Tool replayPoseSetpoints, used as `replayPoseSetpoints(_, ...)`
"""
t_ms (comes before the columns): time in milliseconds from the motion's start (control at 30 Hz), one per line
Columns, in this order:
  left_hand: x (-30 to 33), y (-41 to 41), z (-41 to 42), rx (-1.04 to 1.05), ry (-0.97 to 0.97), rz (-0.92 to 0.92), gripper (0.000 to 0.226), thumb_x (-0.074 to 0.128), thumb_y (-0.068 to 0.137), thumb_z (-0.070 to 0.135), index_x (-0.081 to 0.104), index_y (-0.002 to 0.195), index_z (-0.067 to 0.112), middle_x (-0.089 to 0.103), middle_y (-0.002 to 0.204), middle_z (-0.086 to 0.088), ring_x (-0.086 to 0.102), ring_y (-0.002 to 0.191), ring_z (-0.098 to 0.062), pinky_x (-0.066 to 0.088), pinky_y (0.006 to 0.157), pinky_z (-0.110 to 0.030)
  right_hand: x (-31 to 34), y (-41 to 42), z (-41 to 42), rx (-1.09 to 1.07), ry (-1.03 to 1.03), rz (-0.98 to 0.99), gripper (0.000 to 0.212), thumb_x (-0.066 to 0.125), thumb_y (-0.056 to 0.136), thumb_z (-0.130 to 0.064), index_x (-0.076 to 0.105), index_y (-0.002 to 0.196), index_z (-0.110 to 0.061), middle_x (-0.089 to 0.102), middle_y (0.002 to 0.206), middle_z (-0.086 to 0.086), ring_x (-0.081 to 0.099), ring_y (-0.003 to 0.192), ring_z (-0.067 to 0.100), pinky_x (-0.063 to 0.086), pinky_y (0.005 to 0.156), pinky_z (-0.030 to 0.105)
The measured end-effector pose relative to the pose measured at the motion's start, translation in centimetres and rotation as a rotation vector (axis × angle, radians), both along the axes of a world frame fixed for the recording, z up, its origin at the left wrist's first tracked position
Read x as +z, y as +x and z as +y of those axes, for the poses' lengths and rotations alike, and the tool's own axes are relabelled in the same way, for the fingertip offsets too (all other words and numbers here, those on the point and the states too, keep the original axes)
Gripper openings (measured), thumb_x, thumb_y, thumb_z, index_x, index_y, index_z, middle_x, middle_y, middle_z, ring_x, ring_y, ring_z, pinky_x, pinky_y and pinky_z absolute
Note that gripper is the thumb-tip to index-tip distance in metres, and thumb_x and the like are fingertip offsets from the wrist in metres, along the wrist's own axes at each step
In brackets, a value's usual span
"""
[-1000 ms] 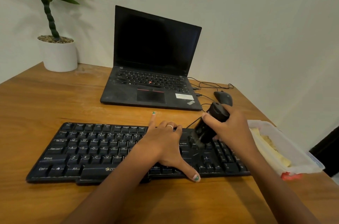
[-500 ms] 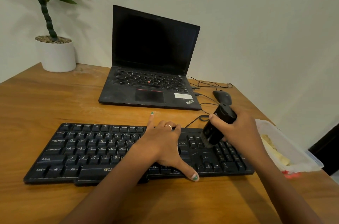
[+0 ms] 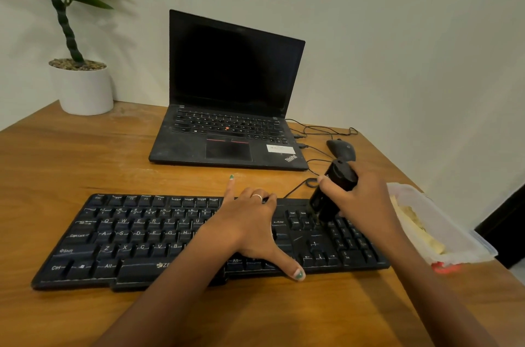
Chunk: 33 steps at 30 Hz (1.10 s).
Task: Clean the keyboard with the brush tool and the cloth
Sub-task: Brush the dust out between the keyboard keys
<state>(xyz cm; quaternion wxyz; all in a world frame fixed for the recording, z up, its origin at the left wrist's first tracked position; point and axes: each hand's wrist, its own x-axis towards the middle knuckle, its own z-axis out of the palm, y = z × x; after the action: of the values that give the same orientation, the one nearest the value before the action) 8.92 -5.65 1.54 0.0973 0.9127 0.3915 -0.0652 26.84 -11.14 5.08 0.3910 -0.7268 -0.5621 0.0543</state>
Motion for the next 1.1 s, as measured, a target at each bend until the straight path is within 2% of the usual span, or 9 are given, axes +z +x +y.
replayPoseSetpoints(100,0.0,0.0,0.0,0.0,0.0,-0.003,0.135,0.054,0.057,0.09,0.002,0.155,0.014,0.005,0.163,-0.004,-0.003,0.149,-0.022,-0.023,0.111,-0.058,1.2,0.1,0.2,0.029,-0.174,-0.048,0.023,0.065,0.08,-0.03,0.061,0.084,-0.007,0.067,0.075,0.012,0.058,0.051,0.015,0.05,0.051,0.03)
replayPoseSetpoints(233,-0.1,0.0,0.0,-0.002,0.007,-0.001,0.135,0.053,0.057,0.091,0.002,0.155,0.014,0.004,0.163,-0.004,-0.004,0.149,-0.022,-0.023,0.111,-0.058,0.6,-0.5,0.7,0.017,-0.057,-0.126,0.025,0.064,0.081,-0.032,0.061,0.083,-0.007,0.065,0.075,0.007,0.061,0.069,0.02,0.053,0.063,0.04)
replayPoseSetpoints(367,0.0,-0.1,-0.1,-0.004,-0.006,-0.012,0.134,0.055,0.058,0.089,0.002,0.155,0.014,0.004,0.163,-0.004,-0.004,0.149,-0.021,-0.023,0.11,-0.058,1.3,0.3,0.9,0.021,-0.208,-0.053,0.028,0.065,0.08,-0.03,0.062,0.085,-0.003,0.067,0.077,0.014,0.063,0.063,0.02,0.057,0.057,0.035)
replayPoseSetpoints(500,0.0,-0.1,0.0,-0.008,0.006,-0.007,0.133,0.054,0.059,0.089,0.003,0.155,0.014,0.003,0.163,-0.003,-0.004,0.149,-0.022,-0.021,0.111,-0.06,0.0,-0.6,1.0,0.001,0.012,-0.149,0.023,0.064,0.082,-0.035,0.059,0.082,-0.013,0.063,0.074,0.001,0.059,0.07,0.014,0.053,0.064,0.04)
replayPoseSetpoints(567,-0.1,-0.1,0.0,-0.004,0.003,-0.006,0.134,0.054,0.058,0.09,0.003,0.155,0.013,0.004,0.163,-0.004,-0.004,0.149,-0.022,-0.021,0.111,-0.06,0.2,-0.9,0.9,0.029,-0.032,-0.11,0.024,0.065,0.082,-0.034,0.053,0.079,-0.013,0.059,0.07,-0.005,0.06,0.07,0.015,0.055,0.064,0.04)
replayPoseSetpoints(667,0.0,-0.1,0.0,-0.007,-0.003,-0.005,0.134,0.053,0.057,0.09,0.003,0.155,0.013,0.003,0.163,-0.004,-0.005,0.149,-0.021,-0.02,0.111,-0.06,1.5,-0.5,1.1,0.061,-0.205,-0.057,0.019,0.065,0.082,-0.031,0.051,0.076,-0.019,0.059,0.07,-0.003,0.06,0.059,0.012,0.054,0.05,0.026)
replayPoseSetpoints(833,0.0,0.0,-0.1,-0.005,-0.003,0.003,0.134,0.054,0.058,0.09,0.002,0.155,0.013,0.003,0.163,-0.004,-0.006,0.149,-0.021,-0.02,0.111,-0.061,0.0,-1.4,1.1,0.04,-0.008,-0.085,0.02,0.063,0.081,-0.036,0.057,0.08,-0.017,0.062,0.073,-0.001,0.06,0.07,0.017,0.054,0.067,0.045)
replayPoseSetpoints(933,0.1,-0.1,-0.1,-0.004,-0.014,-0.005,0.133,0.055,0.059,0.089,0.002,0.155,0.014,0.003,0.163,-0.004,-0.005,0.149,-0.021,-0.02,0.111,-0.06,1.0,-1.1,1.4,0.068,-0.165,-0.06,0.017,0.064,0.081,-0.034,0.055,0.081,-0.019,0.06,0.072,-0.003,0.06,0.065,0.015,0.056,0.064,0.04)
replayPoseSetpoints(1100,-0.1,-0.1,-0.1,-0.002,0.003,-0.003,0.134,0.054,0.057,0.09,0.003,0.155,0.014,0.004,0.163,-0.005,-0.004,0.149,-0.022,-0.019,0.112,-0.06,-0.2,-2.4,1.1,0.088,0.024,-0.119,0.019,0.062,0.083,-0.037,0.058,0.09,-0.02,0.061,0.075,-0.007,0.06,0.071,0.01,0.053,0.064,0.029)
